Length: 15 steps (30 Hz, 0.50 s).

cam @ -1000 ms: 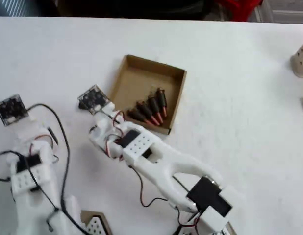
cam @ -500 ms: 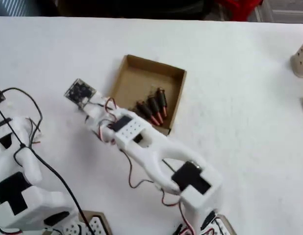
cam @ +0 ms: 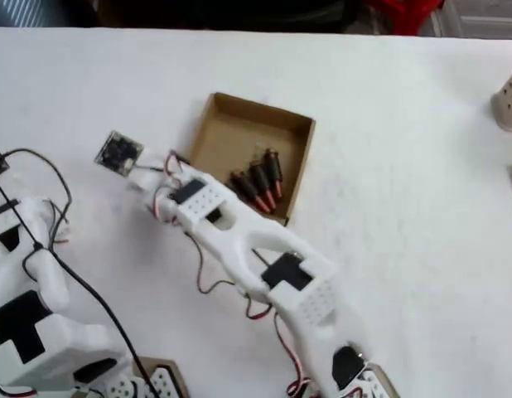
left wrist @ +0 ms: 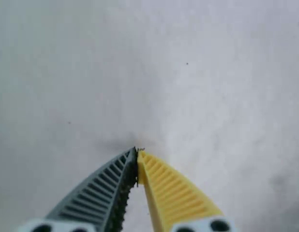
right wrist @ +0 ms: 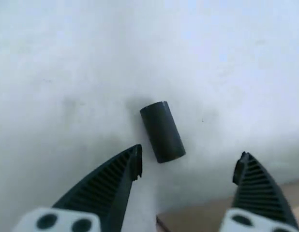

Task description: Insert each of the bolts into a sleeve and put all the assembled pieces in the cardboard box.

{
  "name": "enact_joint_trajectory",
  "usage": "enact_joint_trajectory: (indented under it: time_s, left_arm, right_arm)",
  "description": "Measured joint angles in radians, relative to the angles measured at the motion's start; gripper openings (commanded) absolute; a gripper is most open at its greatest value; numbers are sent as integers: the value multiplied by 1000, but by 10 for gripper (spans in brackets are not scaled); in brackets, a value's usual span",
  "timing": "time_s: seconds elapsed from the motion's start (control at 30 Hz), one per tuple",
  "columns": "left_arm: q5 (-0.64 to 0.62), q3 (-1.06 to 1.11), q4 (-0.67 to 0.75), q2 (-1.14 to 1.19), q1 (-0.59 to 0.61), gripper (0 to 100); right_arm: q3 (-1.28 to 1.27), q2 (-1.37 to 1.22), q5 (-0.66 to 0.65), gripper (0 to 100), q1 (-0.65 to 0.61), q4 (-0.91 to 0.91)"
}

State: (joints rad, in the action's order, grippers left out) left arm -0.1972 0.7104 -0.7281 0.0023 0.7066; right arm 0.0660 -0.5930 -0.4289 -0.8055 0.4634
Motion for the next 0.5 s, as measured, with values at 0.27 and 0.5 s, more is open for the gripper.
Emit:
enact_joint_trajectory:
  time_s: [0.27, 0.5]
  left_arm:
    - [0, 0, 0, 0, 0, 23]
    - [0, 0, 0, 0, 0, 23]
  right_arm:
    - [227, -209, -32, 272, 6, 17]
    - [468, -356, -32, 144, 8, 153]
